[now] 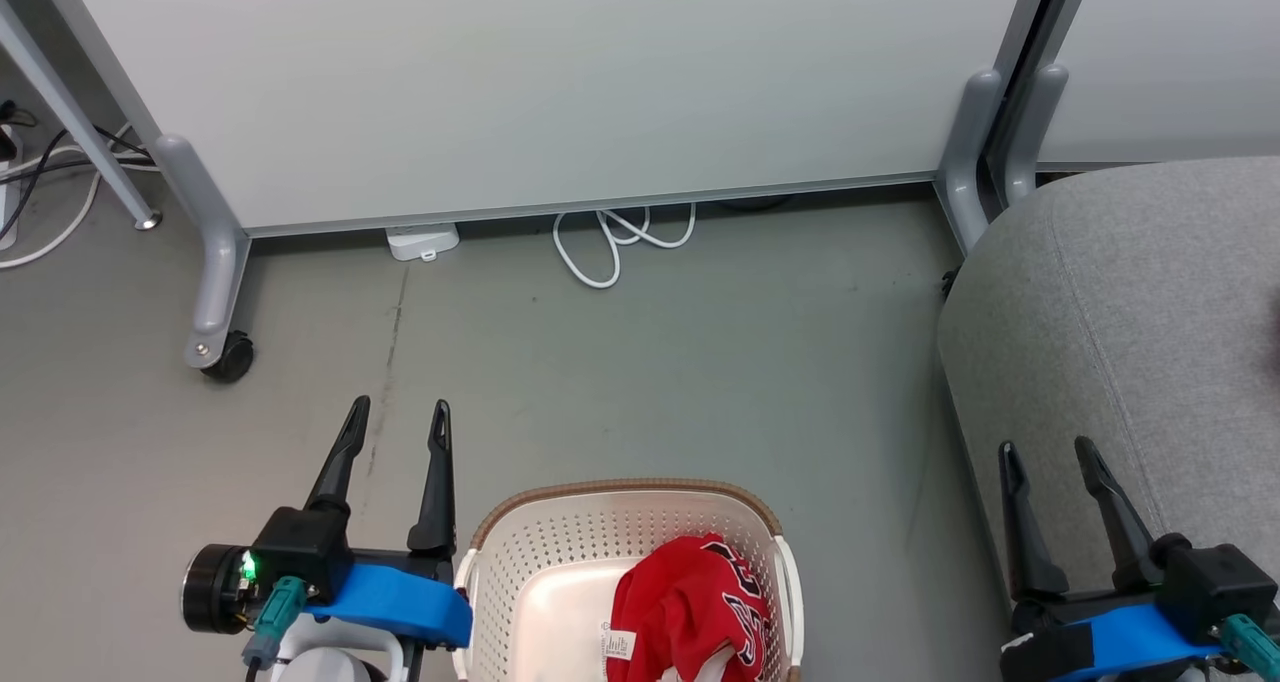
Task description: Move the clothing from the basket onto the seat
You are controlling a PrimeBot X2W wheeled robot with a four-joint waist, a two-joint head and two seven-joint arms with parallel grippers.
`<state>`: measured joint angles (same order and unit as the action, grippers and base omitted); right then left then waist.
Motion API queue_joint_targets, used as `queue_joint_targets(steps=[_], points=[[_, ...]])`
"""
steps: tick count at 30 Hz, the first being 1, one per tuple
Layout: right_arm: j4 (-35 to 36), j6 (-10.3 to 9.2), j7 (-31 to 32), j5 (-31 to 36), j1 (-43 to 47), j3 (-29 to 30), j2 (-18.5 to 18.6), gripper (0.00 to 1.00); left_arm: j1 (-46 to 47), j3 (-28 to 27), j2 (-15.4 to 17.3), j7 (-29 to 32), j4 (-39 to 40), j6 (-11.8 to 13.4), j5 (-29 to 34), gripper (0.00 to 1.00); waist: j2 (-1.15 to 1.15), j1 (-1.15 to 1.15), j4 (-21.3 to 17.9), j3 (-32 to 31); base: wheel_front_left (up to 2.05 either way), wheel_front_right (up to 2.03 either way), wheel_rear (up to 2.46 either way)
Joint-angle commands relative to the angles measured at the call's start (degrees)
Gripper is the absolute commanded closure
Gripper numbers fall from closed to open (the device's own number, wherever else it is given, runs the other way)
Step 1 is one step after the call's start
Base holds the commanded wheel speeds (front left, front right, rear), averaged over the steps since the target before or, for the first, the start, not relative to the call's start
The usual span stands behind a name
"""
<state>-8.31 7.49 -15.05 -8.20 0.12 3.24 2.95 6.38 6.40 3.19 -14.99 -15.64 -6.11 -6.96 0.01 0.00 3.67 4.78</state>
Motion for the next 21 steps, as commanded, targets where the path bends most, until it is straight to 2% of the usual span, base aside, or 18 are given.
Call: queue_joint_targets(steps=[1, 6, 11, 21], points=[[0.01, 0.01, -0.2, -0.12, -0.48, -0.05, -0.09, 0.0, 0.83, 0.11, -0.09, -0.28, -0.15, -0.27, 0.23, 0.0, -0.01, 0.0, -0.04, 0.07, 0.0, 0.0, 0.0], [-0.02, 0.01, -0.2, -0.31, -1.33, -0.02, -0.09, 0.0, 2.34, 2.7, -0.21, -0.28, -1.23, -0.93, 1.18, 0.0, -0.01, 0.0, -0.4, 1.01, 0.0, 0.0, 0.0], [0.23, 0.01, -0.2, 0.21, -3.39, -0.15, -0.08, 0.0, 4.47, 7.79, -0.22, -0.28, -3.74, -1.37, 1.86, 0.0, -0.01, 0.0, -1.62, 3.09, 0.0, 0.0, 0.0], [1.26, 0.01, -0.2, 0.74, -8.09, -0.43, -0.08, 0.0, 11.85, 22.14, 1.06, -0.28, -13.43, -1.36, 0.09, 0.0, -0.01, 0.0, -5.54, 10.07, 0.0, 0.0, 0.0]])
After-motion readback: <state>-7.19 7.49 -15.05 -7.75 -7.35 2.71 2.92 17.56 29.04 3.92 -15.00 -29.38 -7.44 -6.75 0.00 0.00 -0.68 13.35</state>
